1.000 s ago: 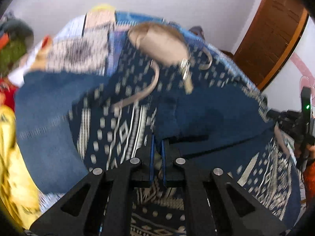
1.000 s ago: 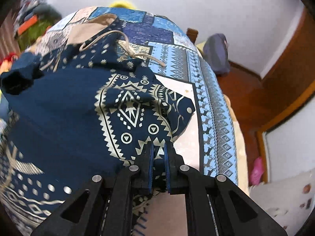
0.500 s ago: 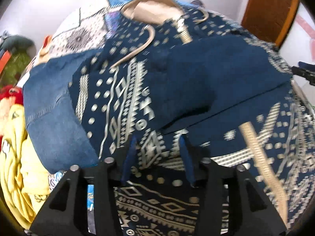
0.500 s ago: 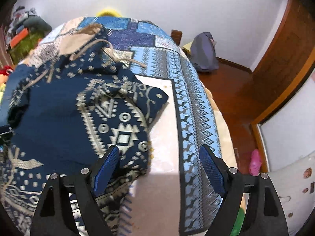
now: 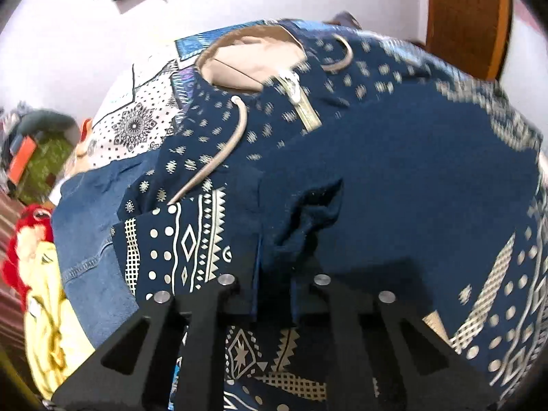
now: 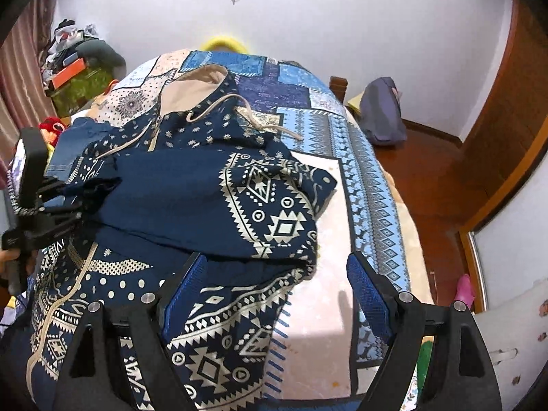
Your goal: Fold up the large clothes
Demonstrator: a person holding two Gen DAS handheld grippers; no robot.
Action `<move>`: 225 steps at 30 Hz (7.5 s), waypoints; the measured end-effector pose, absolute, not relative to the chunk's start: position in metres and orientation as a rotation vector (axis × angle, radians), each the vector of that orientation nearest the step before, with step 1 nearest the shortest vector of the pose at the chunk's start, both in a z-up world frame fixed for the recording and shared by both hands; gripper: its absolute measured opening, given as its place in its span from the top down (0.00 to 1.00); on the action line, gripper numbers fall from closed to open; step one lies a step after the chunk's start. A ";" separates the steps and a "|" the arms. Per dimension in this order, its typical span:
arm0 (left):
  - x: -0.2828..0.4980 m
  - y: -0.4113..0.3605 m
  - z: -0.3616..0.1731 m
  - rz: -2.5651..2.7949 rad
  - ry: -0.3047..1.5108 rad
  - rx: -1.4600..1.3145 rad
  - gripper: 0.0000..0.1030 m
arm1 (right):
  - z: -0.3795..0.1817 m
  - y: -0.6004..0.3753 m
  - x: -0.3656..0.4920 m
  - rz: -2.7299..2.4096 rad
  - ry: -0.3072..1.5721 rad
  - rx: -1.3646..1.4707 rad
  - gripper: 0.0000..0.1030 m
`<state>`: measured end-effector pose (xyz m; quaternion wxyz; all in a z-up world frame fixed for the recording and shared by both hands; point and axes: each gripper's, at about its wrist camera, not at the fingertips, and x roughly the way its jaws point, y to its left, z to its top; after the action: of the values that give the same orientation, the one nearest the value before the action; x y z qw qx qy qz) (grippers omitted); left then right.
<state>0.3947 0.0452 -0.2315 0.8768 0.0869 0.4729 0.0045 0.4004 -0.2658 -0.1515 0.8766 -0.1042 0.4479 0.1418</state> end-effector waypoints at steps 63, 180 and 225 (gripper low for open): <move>0.358 0.181 -0.272 0.177 1.155 -0.060 0.34 | -0.224 -0.321 0.491 0.258 1.210 0.090 0.15; 0.423 0.110 -0.173 -0.123 1.003 -0.053 0.45 | -0.133 -0.122 0.465 0.555 0.936 -0.145 0.16; 0.212 0.036 -0.212 -0.341 1.153 0.016 0.83 | -0.138 -0.174 0.251 0.715 1.041 -0.279 0.89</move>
<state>0.2123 0.0355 -0.2119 0.8245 0.0076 0.5426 -0.1606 0.2505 -0.1743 -0.1383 0.7981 -0.1299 0.4851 0.3330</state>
